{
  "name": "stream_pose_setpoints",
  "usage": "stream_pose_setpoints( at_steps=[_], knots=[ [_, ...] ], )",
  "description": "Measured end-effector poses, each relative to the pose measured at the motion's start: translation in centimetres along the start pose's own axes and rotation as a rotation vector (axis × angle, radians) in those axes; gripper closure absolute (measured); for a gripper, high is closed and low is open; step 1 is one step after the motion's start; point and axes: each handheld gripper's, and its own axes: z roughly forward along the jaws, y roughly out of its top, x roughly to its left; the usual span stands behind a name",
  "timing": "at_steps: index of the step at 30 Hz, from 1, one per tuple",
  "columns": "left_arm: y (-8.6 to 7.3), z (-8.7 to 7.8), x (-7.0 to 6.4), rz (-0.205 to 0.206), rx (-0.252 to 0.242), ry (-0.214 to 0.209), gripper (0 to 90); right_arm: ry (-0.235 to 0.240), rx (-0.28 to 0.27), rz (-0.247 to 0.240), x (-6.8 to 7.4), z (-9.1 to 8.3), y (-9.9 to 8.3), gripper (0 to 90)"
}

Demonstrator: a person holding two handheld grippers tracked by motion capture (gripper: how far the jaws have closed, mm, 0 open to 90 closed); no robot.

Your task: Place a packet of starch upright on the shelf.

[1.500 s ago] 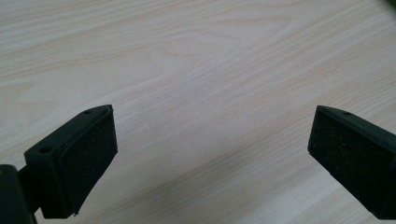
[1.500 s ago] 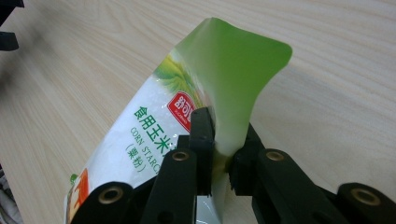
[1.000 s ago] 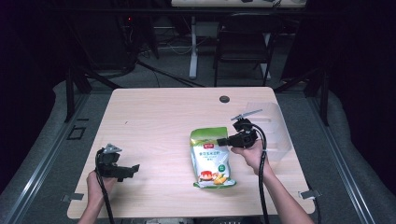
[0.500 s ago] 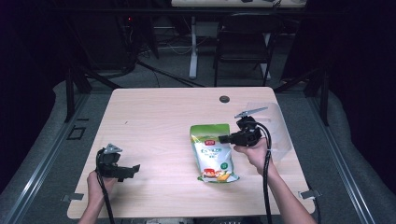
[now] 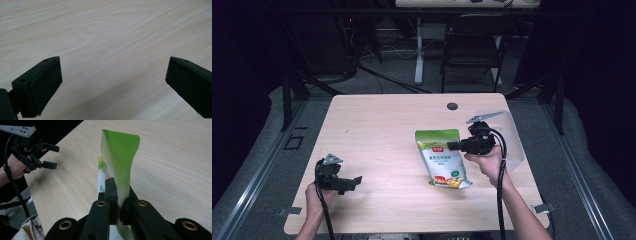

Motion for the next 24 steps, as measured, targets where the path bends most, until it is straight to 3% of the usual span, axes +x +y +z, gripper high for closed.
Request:
stream_pose_setpoints(
  at_steps=[15, 24],
  knots=[
    [0.0, 0.1, 0.0, 0.005, -0.002, 0.002, 0.4, 0.031, -0.041, -0.03, 1.1, -0.9, 1.3, 87.8],
    [0.0, 0.1, 0.0, 0.003, -0.004, 0.002, 0.4, 0.022, -0.061, -0.049, 1.3, -1.4, 2.5, 87.8]
  ],
)
